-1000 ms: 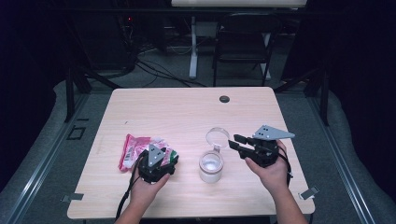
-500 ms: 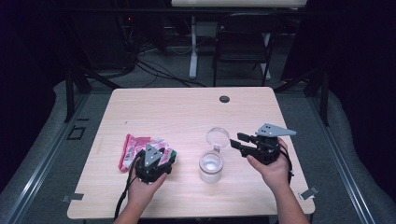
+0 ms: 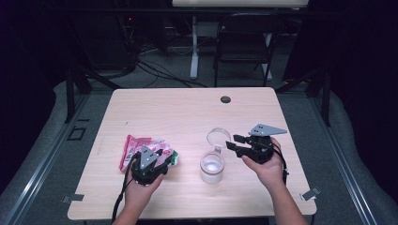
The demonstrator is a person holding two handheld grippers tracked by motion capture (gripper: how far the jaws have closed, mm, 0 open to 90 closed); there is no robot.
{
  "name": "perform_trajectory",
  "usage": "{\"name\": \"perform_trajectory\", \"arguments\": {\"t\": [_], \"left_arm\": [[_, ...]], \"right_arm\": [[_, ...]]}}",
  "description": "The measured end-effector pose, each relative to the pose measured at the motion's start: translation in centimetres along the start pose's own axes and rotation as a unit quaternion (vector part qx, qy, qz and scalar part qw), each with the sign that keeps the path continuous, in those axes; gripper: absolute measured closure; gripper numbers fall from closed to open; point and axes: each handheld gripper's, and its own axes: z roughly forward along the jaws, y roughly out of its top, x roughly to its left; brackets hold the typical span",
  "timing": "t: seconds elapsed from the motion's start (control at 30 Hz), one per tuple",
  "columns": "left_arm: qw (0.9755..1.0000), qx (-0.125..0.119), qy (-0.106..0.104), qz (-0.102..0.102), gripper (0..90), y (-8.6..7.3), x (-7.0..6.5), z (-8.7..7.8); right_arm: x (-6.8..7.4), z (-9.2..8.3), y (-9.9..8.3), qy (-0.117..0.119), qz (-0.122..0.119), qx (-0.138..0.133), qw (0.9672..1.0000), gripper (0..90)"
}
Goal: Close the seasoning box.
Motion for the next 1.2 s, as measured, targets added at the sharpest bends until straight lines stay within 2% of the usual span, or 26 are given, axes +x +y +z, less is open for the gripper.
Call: {"name": "perform_trajectory", "arguments": {"t": [0.3,0.53,0.7,1.0,1.2], "left_arm": [[0.9999,0.005,0.009,-0.001,62.1,-0.4,0.3,-0.5],[0.9999,0.012,0.009,-0.006,62.4,-0.7,0.6,-0.6],[0.9998,0.015,0.012,-0.007,62.1,-0.8,0.7,-0.6],[0.9998,0.014,0.015,-0.010,61.5,-0.8,0.8,-0.6],[0.9998,0.014,0.014,-0.010,61.2,-0.8,0.8,-0.5]], "right_arm": [[-0.4,0.7,0.1,0.006,0.007,-0.001,1.0000,55.3],[-0.3,1.3,0.2,0.011,0.010,0.000,0.9999,56.7],[-0.2,1.4,0.2,0.017,0.006,0.003,0.9998,60.5],[-0.1,1.3,0.3,0.013,-0.001,0.007,0.9999,67.4],[0.2,1.2,0.4,0.015,-0.007,0.004,0.9999,68.2]]}}
